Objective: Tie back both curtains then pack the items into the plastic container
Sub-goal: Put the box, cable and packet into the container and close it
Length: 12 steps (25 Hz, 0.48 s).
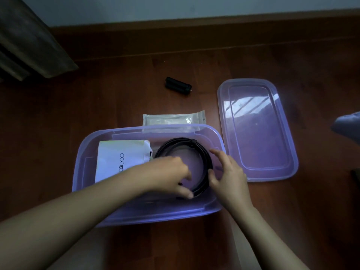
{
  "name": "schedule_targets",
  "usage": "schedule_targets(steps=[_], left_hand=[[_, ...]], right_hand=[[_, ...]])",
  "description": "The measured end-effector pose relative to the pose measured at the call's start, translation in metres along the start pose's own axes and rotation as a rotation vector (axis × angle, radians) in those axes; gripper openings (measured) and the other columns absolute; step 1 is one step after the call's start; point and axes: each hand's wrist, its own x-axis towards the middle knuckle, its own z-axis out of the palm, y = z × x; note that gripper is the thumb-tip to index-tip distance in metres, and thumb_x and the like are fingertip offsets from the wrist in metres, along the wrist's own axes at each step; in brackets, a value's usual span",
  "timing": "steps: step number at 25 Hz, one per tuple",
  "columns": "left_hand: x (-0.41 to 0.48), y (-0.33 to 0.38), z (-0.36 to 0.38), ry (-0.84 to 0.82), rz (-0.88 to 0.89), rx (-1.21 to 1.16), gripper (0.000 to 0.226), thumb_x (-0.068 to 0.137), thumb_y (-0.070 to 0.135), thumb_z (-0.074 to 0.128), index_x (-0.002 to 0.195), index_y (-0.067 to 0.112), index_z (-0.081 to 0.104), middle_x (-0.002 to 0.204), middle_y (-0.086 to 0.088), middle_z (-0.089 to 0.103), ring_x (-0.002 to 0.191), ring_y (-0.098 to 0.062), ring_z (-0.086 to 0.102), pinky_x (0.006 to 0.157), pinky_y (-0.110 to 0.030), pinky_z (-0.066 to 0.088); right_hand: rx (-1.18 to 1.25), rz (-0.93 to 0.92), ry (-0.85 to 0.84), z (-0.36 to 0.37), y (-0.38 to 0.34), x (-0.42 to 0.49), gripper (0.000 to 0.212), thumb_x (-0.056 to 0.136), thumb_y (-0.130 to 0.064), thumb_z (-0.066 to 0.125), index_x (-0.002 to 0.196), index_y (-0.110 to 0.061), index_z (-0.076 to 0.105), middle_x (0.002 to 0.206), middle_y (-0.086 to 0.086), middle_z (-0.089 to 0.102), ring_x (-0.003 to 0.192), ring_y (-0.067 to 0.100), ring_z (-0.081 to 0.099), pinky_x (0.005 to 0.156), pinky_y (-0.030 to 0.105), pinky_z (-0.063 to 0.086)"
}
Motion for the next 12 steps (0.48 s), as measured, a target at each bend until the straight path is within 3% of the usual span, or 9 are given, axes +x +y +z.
schedule_targets(steps=[1, 3, 4, 5, 6, 7, 8, 10, 12], left_hand=[[-0.002, -0.001, -0.019, 0.083, 0.028, -0.153, 0.041, 0.085, 0.05, 0.056, 0.103, 0.016, 0.069, 0.093, -0.008, 0.072, 0.086, -0.023, 0.065, 0.075, -0.036, 0.05], [0.008, -0.017, -0.059, 0.468, 0.024, -0.397, 0.034, 0.088, 0.041, 0.054, 0.088, 0.012, 0.072, 0.075, -0.008, 0.071, 0.062, -0.014, 0.06, 0.063, -0.027, 0.047], [0.021, -0.031, -0.075, 0.675, -0.026, -0.414, 0.031, 0.09, 0.034, 0.053, 0.087, 0.009, 0.072, 0.075, -0.01, 0.071, 0.06, -0.012, 0.058, 0.061, -0.023, 0.043], [0.037, -0.047, -0.087, 0.811, -0.102, -0.366, 0.028, 0.092, 0.028, 0.052, 0.098, 0.008, 0.071, 0.09, -0.013, 0.072, 0.073, -0.012, 0.062, 0.07, -0.022, 0.044], [0.055, -0.065, -0.094, 0.841, -0.194, -0.284, 0.031, 0.093, 0.021, 0.05, 0.118, 0.008, 0.063, 0.118, -0.016, 0.065, 0.101, -0.017, 0.062, 0.088, -0.023, 0.043], [0.073, -0.082, -0.095, 0.764, -0.288, -0.208, 0.043, 0.094, 0.016, 0.048, 0.136, 0.01, 0.046, 0.143, -0.014, 0.046, 0.128, -0.023, 0.046, 0.105, -0.028, 0.033], [0.089, -0.098, -0.091, 0.619, -0.359, -0.148, 0.055, 0.094, 0.014, 0.047, 0.146, 0.014, 0.028, 0.155, -0.009, 0.025, 0.142, -0.025, 0.025, 0.114, -0.034, 0.021], [0.103, -0.117, -0.08, 0.453, -0.459, -0.029, 0.065, 0.095, 0.016, 0.047, 0.149, 0.023, 0.013, 0.159, 0.001, 0.01, 0.145, -0.027, 0.009, 0.114, -0.05, 0.015], [0.108, -0.124, -0.071, 0.496, -0.514, 0.159, 0.056, 0.093, 0.017, 0.051, 0.144, 0.022, 0.029, 0.152, -0.004, 0.027, 0.14, -0.034, 0.02, 0.107, -0.058, 0.023]], right_hand=[[0.005, 0.001, 0.004, 0.0, 0.0, 0.0, 0.054, 0.078, -0.013, 0.062, 0.126, -0.033, 0.05, 0.122, -0.004, 0.059, 0.104, 0.024, 0.058, 0.074, 0.035, 0.045], [0.003, 0.006, 0.002, 0.0, 0.001, 0.001, 0.055, 0.078, -0.013, 0.062, 0.127, -0.034, 0.049, 0.122, -0.004, 0.059, 0.103, 0.024, 0.058, 0.074, 0.035, 0.045], [0.001, 0.008, -0.003, 0.0, 0.001, 0.001, 0.055, 0.078, -0.013, 0.062, 0.127, -0.034, 0.048, 0.121, -0.004, 0.058, 0.102, 0.023, 0.058, 0.072, 0.034, 0.044], [0.001, 0.01, -0.009, 0.001, 0.002, 0.001, 0.056, 0.078, -0.013, 0.061, 0.128, -0.034, 0.048, 0.121, -0.004, 0.058, 0.101, 0.023, 0.058, 0.07, 0.033, 0.043], [0.003, 0.011, -0.014, 0.0, 0.002, 0.0, 0.056, 0.078, -0.013, 0.061, 0.128, -0.034, 0.048, 0.12, -0.005, 0.058, 0.1, 0.022, 0.058, 0.069, 0.032, 0.042], [0.006, 0.01, -0.015, 0.0, 0.002, 0.0, 0.057, 0.078, -0.013, 0.061, 0.129, -0.034, 0.047, 0.12, -0.005, 0.058, 0.1, 0.022, 0.058, 0.069, 0.032, 0.042], [0.008, 0.008, -0.011, 0.0, 0.001, 0.0, 0.057, 0.078, -0.013, 0.061, 0.129, -0.034, 0.047, 0.119, -0.005, 0.058, 0.099, 0.022, 0.058, 0.07, 0.033, 0.042], [0.003, 0.013, -0.012, 0.001, 0.0, 0.001, 0.059, 0.078, -0.014, 0.061, 0.131, -0.035, 0.045, 0.119, -0.005, 0.057, 0.099, 0.023, 0.058, 0.071, 0.034, 0.044], [0.003, 0.007, -0.02, 0.001, -0.001, -0.001, 0.064, 0.078, -0.014, 0.061, 0.134, -0.038, 0.041, 0.119, -0.004, 0.057, 0.1, 0.024, 0.058, 0.072, 0.036, 0.045]])
